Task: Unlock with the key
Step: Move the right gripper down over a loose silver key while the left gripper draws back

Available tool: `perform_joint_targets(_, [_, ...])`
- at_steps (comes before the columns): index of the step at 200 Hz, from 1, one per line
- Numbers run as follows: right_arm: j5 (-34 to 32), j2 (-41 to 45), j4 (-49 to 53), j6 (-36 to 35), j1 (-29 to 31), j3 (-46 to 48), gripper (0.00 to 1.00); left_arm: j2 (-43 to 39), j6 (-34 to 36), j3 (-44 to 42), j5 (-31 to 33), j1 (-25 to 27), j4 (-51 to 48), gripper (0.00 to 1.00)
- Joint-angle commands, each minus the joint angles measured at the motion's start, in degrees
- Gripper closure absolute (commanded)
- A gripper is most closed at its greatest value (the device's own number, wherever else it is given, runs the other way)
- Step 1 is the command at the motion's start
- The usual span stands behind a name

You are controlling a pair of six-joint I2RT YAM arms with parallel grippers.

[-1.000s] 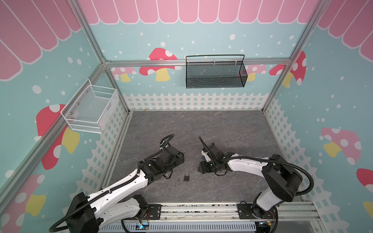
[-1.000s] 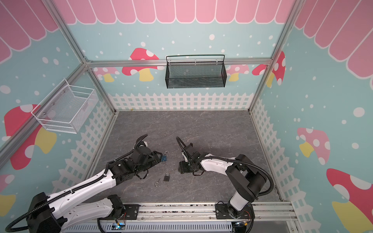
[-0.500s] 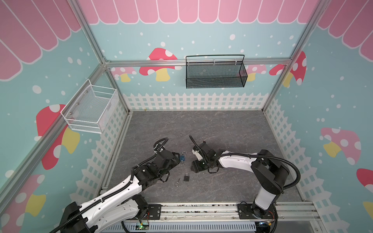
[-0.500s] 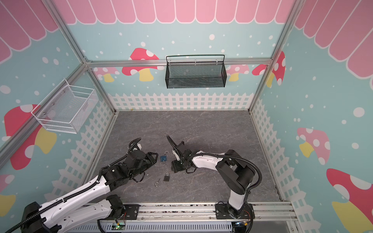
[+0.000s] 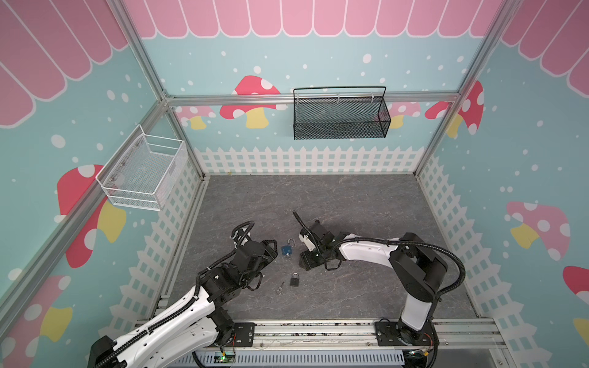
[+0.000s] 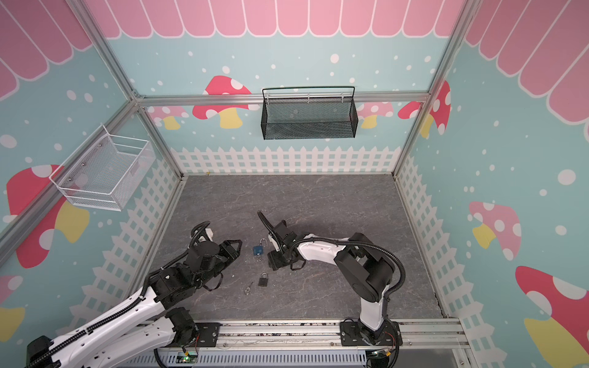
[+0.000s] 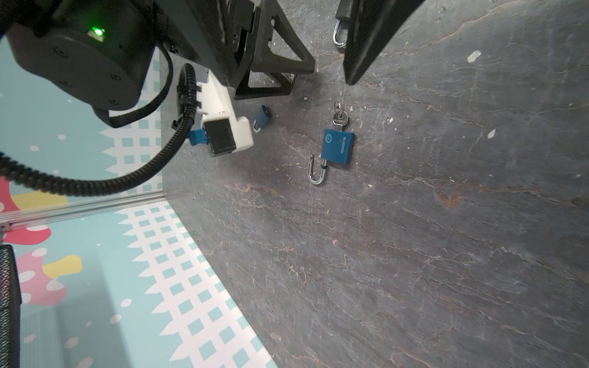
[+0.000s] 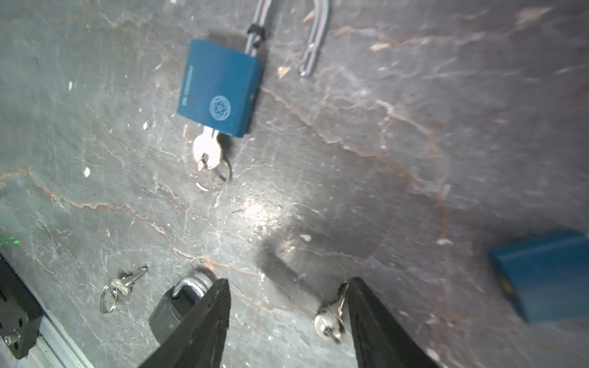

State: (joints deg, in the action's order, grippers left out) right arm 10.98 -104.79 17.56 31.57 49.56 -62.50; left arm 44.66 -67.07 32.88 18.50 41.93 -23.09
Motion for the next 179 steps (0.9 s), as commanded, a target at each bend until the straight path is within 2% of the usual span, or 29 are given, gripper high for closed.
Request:
perform_joint_targets(1, [1.4, -2.0, 2.1, -2.1, 2.3, -1.7, 0.38, -0.4, 0.0, 1.0, 1.0, -0.5, -2.7, 0.45])
perform_joint_targets(47, [-2.2, 0.9, 5.5, -4.7, 2.8, -3.8, 0.38, 0.1, 1.1, 2.6, 0.1, -0.6, -3.5, 0.45])
perform_joint_targets(74, [-7.0, 2.7, 8.8, -3.2, 2.5, -4.7, 0.38, 1.1, 1.5, 3.6, 0.1, -0.5, -3.5, 0.45])
perform_joint_targets(81, [-7.6, 2.7, 9.4, -2.5, 2.4, -4.6, 0.39, 1.4, 1.6, 3.8, -1.6, -0.6, -3.5, 0.45])
perform_joint_targets(132, [-6.1, 2.1, 9.4, 3.3, 2.5, -2.4, 0.51, 5.4, 2.7, 5.3, -3.7, -0.5, -2.1, 0.45])
perform_joint_targets(179, [-6.9, 1.2, 9.3, 6.9, 2.6, -1.8, 0.55, 7.3, 2.7, 5.2, -5.5, -0.5, -0.2, 0.45])
